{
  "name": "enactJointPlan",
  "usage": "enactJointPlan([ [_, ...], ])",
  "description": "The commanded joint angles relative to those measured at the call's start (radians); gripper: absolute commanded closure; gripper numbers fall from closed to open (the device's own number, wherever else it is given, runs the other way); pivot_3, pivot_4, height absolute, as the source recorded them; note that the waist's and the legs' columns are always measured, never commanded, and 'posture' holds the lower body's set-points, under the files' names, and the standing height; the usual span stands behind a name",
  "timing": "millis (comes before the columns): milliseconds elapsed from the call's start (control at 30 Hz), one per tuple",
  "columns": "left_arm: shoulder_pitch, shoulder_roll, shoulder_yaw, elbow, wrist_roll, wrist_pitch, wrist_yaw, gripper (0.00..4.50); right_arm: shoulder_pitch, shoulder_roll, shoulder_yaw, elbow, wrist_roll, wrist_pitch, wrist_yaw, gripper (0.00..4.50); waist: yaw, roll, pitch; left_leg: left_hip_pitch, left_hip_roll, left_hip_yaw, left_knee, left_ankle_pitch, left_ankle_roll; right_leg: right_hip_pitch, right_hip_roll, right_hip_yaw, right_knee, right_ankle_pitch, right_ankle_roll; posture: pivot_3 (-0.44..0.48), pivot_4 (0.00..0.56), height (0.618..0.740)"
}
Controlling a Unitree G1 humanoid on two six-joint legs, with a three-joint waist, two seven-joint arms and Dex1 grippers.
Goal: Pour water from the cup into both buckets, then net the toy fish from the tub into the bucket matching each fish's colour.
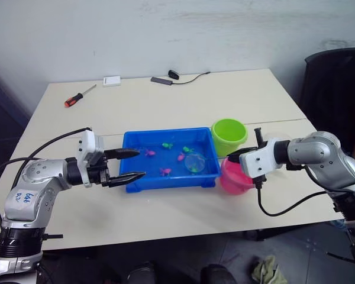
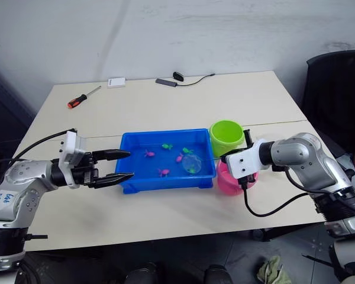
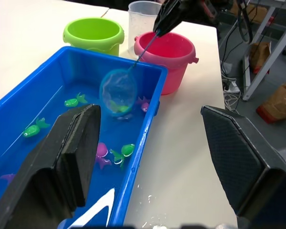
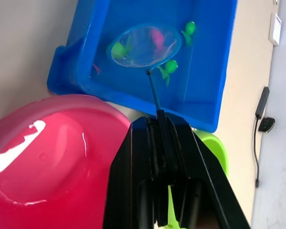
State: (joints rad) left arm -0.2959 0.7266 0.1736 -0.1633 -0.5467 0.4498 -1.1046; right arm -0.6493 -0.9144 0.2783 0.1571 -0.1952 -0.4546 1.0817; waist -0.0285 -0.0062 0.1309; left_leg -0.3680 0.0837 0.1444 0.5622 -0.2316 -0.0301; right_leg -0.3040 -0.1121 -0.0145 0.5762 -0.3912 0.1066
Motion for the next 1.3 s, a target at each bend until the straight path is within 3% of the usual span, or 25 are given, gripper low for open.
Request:
enactJointPlan([
  [33, -0.002, 0.004, 0.005, -0.043, -0.015, -0.011, 0.007, 0.83, -0.031, -0.011, -0.001, 0.026, -0.036, -0.085, -0.014, 4.5, 0.0, 0.0, 0.0, 0.0, 0.0, 0.0, 0.0, 0.0, 0.0, 0.0, 0.0, 0.0, 0.0, 0.0, 0.0, 0.0, 0.15, 0.733],
  [400, -0.004, -0.004, 0.005, -0.044, -0.017, -0.013, 0.016, 0.83, -0.065, -0.027, 0.04, 0.109, -0.092, -0.256, 0.002, 4.5, 0.0, 0.0, 0.0, 0.0, 0.0, 0.0, 0.002, 0.0, 0.0, 0.001, 0.001, 0.001, 0.001, 0.0, 0.0, 0.0, 0.15, 0.733],
  [600, -0.01, -0.009, 0.003, -0.036, -0.015, -0.018, 0.02, 0.83, -0.038, -0.005, 0.018, 0.035, 0.007, -0.174, 0.05, 4.5, 0.0, 0.001, 0.0, 0.0, 0.001, 0.0, 0.004, 0.0, 0.0, 0.002, 0.001, 0.002, 0.002, 0.0, 0.0, 0.0, 0.15, 0.733],
  [867, -0.011, -0.01, -0.001, -0.03, -0.011, -0.027, 0.021, 0.83, -0.053, 0.023, -0.001, 0.044, -0.078, -0.116, -0.05, 4.5, 0.001, 0.001, 0.0, 0.0, 0.0, 0.0, 0.007, -0.001, 0.001, 0.001, 0.0, 0.002, 0.006, -0.001, -0.001, 0.0, 0.15, 0.733],
  [1300, 0.006, -0.008, 0.003, -0.049, -0.016, -0.024, 0.034, 0.83, -0.014, 0.042, 0.044, 0.042, -0.123, -0.089, -0.038, 4.5, 0.0, 0.001, 0.0, 0.0, 0.0, 0.0, 0.011, -0.002, 0.002, 0.002, 0.001, 0.002, 0.007, -0.001, -0.001, 0.0, 0.15, 0.733],
])
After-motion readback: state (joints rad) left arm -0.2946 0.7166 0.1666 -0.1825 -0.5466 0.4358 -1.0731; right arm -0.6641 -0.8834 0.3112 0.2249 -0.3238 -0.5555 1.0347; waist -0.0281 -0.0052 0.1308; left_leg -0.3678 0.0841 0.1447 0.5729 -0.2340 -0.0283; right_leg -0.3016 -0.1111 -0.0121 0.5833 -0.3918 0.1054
